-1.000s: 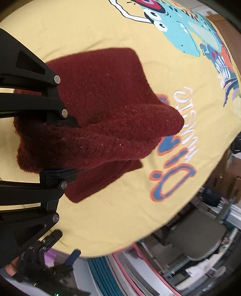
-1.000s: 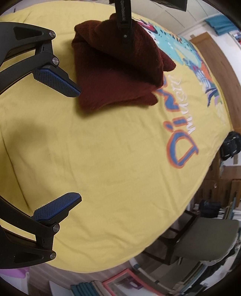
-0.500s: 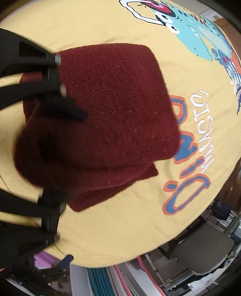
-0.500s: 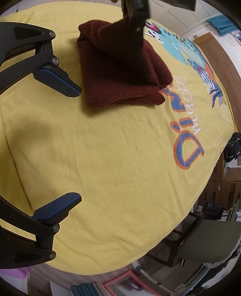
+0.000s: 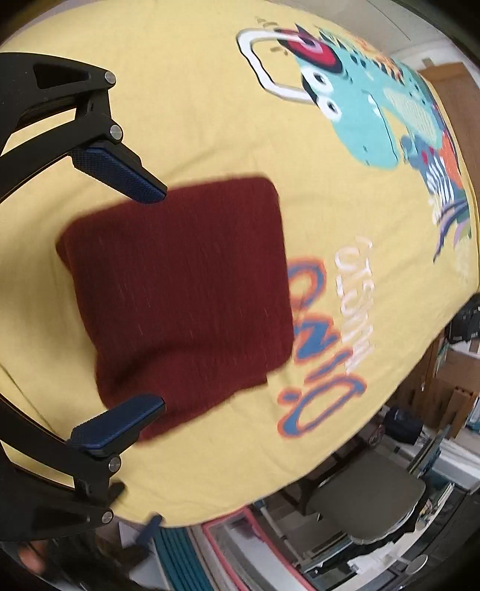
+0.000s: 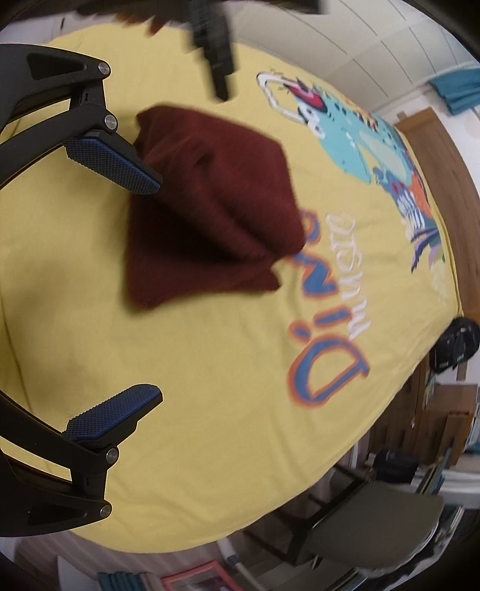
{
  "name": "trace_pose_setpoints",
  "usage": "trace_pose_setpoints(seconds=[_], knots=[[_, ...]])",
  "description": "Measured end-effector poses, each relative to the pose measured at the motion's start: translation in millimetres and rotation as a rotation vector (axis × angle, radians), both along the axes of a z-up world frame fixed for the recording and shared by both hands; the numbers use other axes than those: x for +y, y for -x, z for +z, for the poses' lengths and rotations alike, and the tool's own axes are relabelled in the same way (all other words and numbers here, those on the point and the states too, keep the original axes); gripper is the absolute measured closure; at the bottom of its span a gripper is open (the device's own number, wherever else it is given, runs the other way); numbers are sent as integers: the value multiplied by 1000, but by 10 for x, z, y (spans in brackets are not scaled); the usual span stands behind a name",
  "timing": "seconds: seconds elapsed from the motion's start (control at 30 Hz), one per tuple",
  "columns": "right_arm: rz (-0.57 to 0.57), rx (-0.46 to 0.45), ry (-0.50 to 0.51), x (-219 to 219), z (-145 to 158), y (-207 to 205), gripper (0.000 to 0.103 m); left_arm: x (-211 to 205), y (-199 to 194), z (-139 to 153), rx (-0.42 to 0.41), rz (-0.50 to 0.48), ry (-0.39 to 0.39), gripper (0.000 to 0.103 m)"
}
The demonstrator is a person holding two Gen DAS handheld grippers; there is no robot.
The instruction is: Fold small clothes
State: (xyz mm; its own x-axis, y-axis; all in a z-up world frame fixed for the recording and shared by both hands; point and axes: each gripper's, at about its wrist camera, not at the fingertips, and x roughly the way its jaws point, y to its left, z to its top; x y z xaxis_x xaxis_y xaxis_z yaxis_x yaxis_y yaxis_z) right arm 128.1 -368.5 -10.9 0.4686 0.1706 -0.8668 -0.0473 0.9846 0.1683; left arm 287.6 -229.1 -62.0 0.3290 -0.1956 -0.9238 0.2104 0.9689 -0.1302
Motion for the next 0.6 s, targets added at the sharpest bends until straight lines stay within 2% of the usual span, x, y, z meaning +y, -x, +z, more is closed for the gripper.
trace_pose_setpoints(seconds=[0.13, 0.23, 0.4, 0.53, 0.6], knots=[[70, 24, -27, 341, 173, -373, 1, 318, 115, -122, 7, 27, -41, 1], [124, 82, -42, 625, 143, -648, 9, 563, 212, -233, 18, 55, -52, 1], [173, 222, -34, 1007, -214, -967, 30, 899, 346, -407, 34, 104, -59, 1], [167, 321, 13, 1084, -596, -996, 30, 1084, 428, -522, 57, 115, -49, 1], [155, 349, 19, 1041, -743, -974, 34, 1141, 447, -566, 70, 120, -43, 1]])
